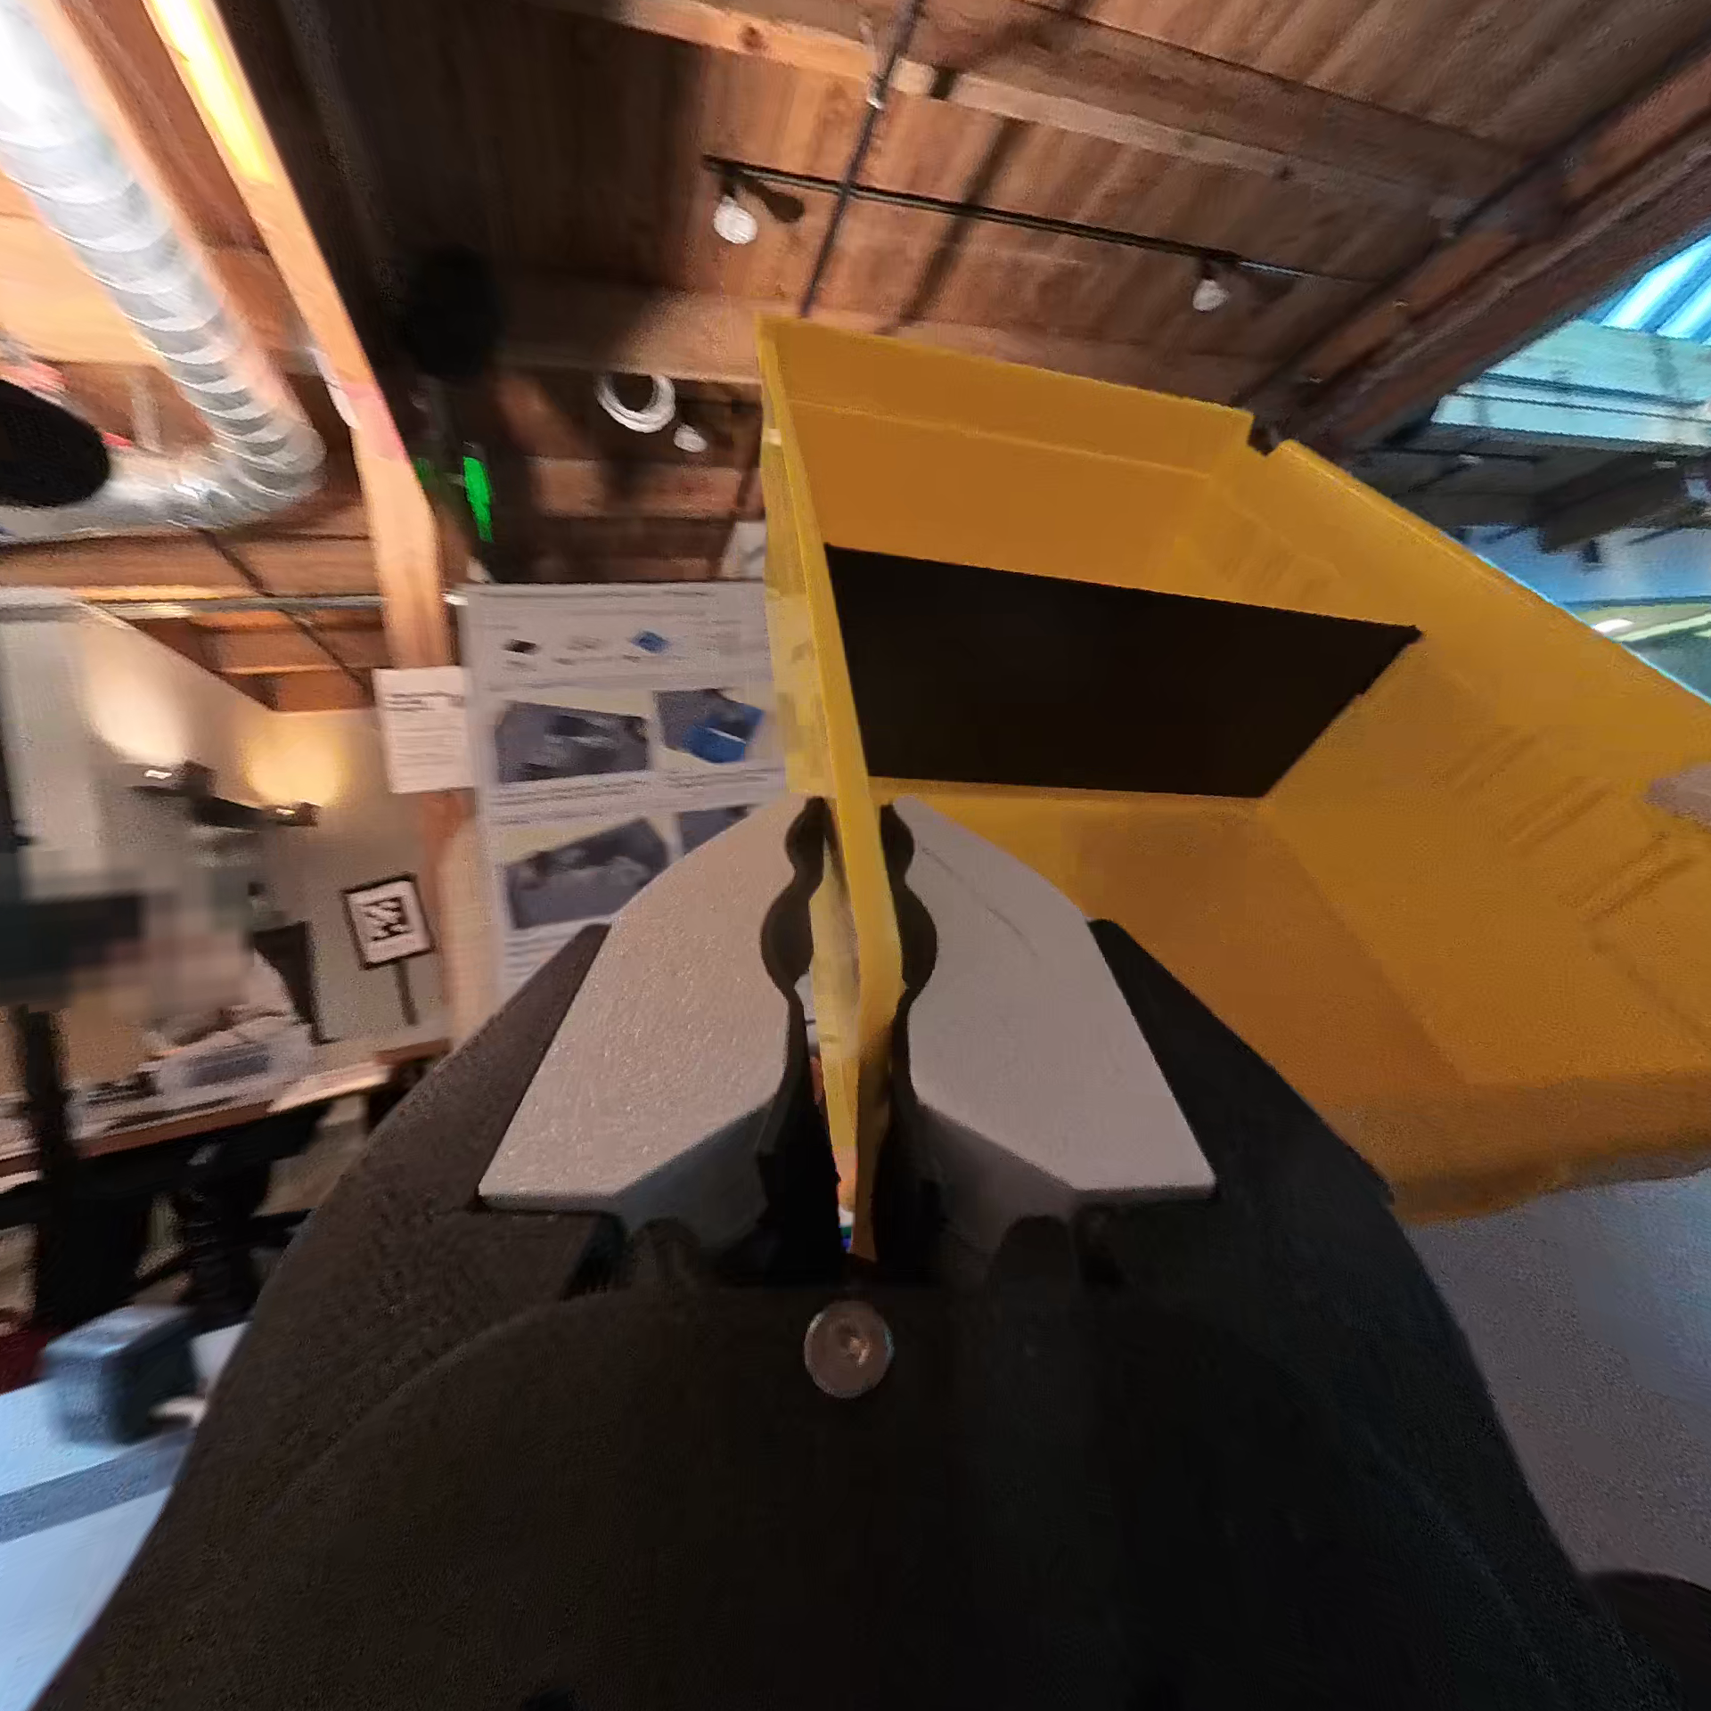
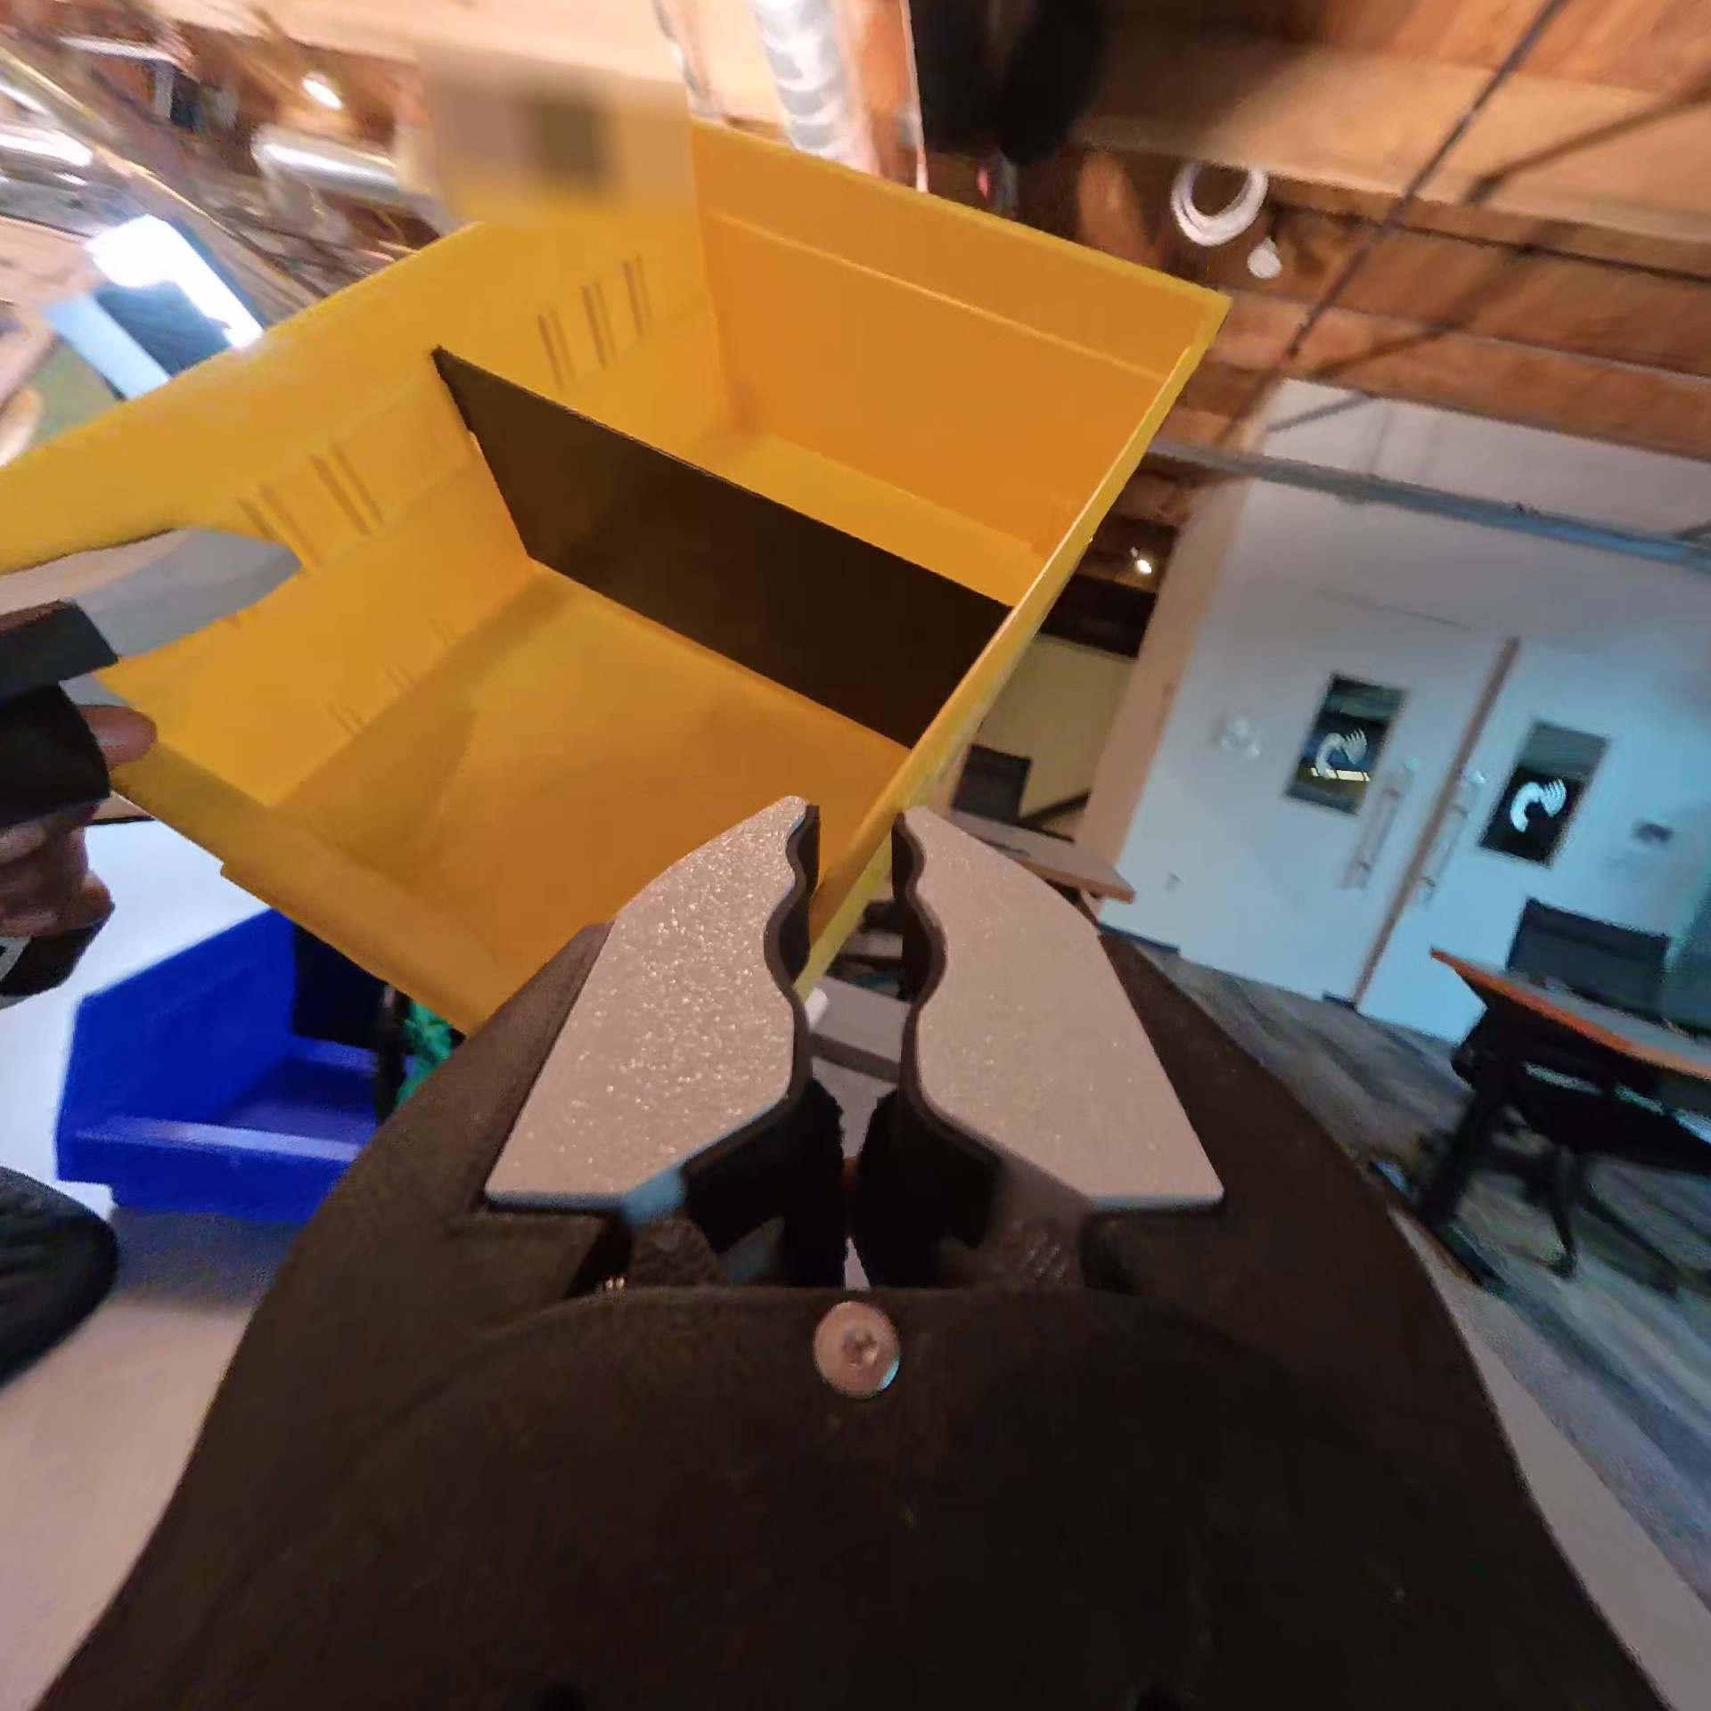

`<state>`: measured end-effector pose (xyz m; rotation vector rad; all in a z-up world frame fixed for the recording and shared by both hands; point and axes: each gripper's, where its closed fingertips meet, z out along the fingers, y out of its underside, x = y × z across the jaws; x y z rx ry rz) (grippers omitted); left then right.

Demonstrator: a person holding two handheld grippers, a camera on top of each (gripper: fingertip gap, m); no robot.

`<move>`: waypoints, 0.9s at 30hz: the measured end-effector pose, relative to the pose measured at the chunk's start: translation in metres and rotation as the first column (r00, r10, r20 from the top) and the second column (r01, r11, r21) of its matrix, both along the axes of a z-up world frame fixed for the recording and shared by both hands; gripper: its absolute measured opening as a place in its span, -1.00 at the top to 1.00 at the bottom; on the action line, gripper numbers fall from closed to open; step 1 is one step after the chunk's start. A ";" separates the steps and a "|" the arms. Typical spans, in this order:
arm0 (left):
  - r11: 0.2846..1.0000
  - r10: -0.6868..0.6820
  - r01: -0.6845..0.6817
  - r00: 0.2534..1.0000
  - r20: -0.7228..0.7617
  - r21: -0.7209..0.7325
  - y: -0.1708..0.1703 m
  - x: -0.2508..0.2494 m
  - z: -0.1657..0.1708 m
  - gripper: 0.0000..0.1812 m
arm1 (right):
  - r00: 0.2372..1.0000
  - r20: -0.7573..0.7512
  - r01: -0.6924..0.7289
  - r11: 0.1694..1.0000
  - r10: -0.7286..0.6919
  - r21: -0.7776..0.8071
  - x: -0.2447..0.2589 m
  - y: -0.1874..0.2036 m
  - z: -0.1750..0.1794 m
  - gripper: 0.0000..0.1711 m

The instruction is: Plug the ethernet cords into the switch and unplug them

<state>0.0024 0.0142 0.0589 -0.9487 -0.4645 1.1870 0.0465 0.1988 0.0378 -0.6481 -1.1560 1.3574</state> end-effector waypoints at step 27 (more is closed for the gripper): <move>0.904 -0.205 0.406 0.689 0.695 -0.137 0.201 -0.099 -0.217 0.75 | 0.734 0.613 0.377 0.926 -0.293 -0.007 -0.051 0.176 -0.186 0.84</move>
